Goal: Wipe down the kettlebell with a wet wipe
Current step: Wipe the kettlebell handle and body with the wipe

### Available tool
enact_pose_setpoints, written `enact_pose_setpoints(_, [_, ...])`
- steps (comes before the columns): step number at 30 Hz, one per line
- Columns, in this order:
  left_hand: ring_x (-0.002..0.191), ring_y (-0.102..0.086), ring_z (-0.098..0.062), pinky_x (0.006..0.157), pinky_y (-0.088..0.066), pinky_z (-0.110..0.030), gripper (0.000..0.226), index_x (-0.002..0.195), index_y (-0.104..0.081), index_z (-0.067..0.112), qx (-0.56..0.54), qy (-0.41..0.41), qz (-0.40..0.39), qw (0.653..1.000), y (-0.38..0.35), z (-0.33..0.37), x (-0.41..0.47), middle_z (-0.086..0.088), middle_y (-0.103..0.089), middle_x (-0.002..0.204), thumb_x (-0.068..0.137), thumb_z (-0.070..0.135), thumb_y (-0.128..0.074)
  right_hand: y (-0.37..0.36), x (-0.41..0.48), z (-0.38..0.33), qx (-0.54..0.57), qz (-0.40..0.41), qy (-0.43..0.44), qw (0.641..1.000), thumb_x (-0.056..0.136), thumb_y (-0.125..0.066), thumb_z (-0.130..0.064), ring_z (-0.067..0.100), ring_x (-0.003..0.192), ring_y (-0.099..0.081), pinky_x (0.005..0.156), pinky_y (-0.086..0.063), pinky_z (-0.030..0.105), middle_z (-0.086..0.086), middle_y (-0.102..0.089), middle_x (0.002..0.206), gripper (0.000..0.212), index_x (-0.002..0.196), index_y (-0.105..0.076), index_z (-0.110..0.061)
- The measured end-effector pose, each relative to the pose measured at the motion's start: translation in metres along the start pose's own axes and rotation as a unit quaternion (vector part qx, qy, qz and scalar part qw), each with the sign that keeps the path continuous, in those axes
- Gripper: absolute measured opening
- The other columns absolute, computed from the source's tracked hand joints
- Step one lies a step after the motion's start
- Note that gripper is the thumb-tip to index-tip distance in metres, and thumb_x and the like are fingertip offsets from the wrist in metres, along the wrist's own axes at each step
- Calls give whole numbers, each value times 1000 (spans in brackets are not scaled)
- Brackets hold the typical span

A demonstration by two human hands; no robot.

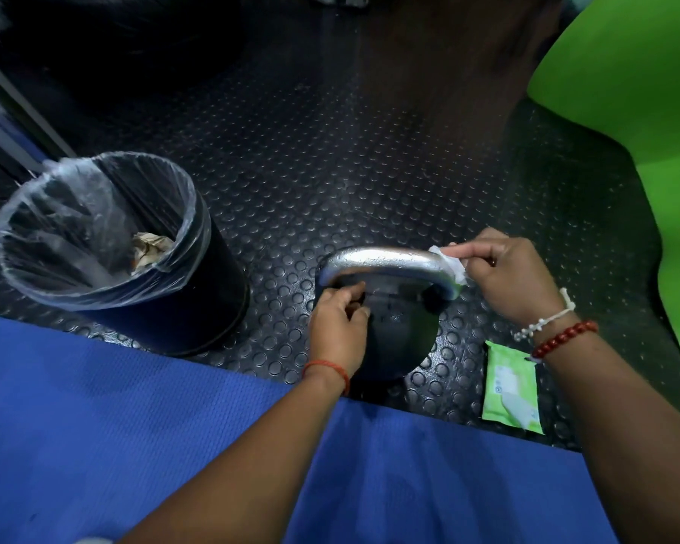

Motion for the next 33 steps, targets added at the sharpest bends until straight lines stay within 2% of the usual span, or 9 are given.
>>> enact_pose_setpoints(4, [118, -41, -15, 102, -25, -11, 41, 128, -58, 16, 221, -150, -6, 964, 8, -16, -4, 4, -52, 128, 88, 6, -59, -5, -9, 5, 18, 34, -14, 999, 90, -52, 1, 1, 43, -43, 38, -32, 8, -11, -61, 115, 28, 99, -72, -16])
enact_pose_setpoints(7, [117, -41, -17, 102, -26, -14, 45, 130, -56, 16, 256, -178, -5, 950, 10, -24, -6, 3, -53, 129, 87, 8, -62, -9, -16, 9, 35, 67, -44, 996, 90, -50, 3, 0, 33, -40, 34, -28, 8, -1, -69, 109, 31, 100, -73, -15])
enact_pose_setpoints(13, [110, -45, -21, 97, -42, -27, 44, 128, -59, 16, 265, -203, 6, 943, 11, -28, -5, 0, -54, 123, 85, 10, -65, -16, -28, 8, 56, 112, -22, 992, 89, -55, -3, -14, 49, -52, 48, -38, 3, -1, -70, 95, 25, 107, -72, -9])
enact_pose_setpoints(16, [109, -45, -21, 95, -40, -25, 44, 127, -59, 16, 263, -210, 11, 942, 11, -30, -4, -2, -53, 120, 84, 10, -66, -22, -34, 1, 41, 140, 31, 989, 87, -58, -2, -6, 89, -64, 82, -51, 14, -1, -70, 108, 24, 104, -72, -10])
enact_pose_setpoints(20, [108, -44, -19, 93, -35, -18, 43, 127, -59, 18, 256, -208, 10, 944, 12, -31, -3, -2, -51, 117, 85, 12, -66, -25, -29, 0, 54, 162, 3, 985, 88, -57, -2, -8, 56, -55, 52, -42, 5, 6, -72, 97, 24, 101, -73, -13])
enact_pose_setpoints(23, [110, -43, -16, 93, -34, -16, 43, 129, -58, 21, 244, -192, 5, 951, 13, -33, -3, -2, -48, 116, 86, 15, -65, -31, -35, -9, 5, 195, 75, 978, 83, -59, 4, 0, 88, -64, 81, -53, 18, 1, -70, 101, 25, 98, -73, -10])
enact_pose_setpoints(26, [110, -44, -14, 94, -34, -15, 44, 129, -58, 23, 227, -178, 7, 957, 12, -34, -3, -1, -46, 115, 87, 17, -65, -30, -36, -3, 19, 216, 51, 975, 84, -58, 2, 7, 95, -64, 87, -54, 33, -1, -69, 103, 24, 98, -73, -10])
enact_pose_setpoints(30, [107, -47, -12, 93, -38, -16, 41, 125, -60, 21, 189, -161, 27, 968, 12, -37, -5, 2, -46, 112, 84, 16, -68, -35, -46, -3, 2, 225, 59, 973, 86, -55, 4, 2, 103, -60, 92, -49, 18, -1, -64, 116, 27, 104, -71, -7])
enact_pose_setpoints(33, [95, -52, -9, 89, -47, -24, 29, 107, -61, 18, 125, -114, 58, 984, 12, -40, -5, 8, -46, 106, 80, 17, -72, -33, -46, 2, 29, 242, 39, 969, 85, -57, 4, -3, 88, -64, 80, -50, 10, 0, -69, 110, 29, 102, -71, -14])
Point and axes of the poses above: each hand's wrist, its own x-axis towards the middle knuckle, its own y-axis out of the back of the hand, z = x × y, the point moved 3 cm from there along x, towards the middle knuckle
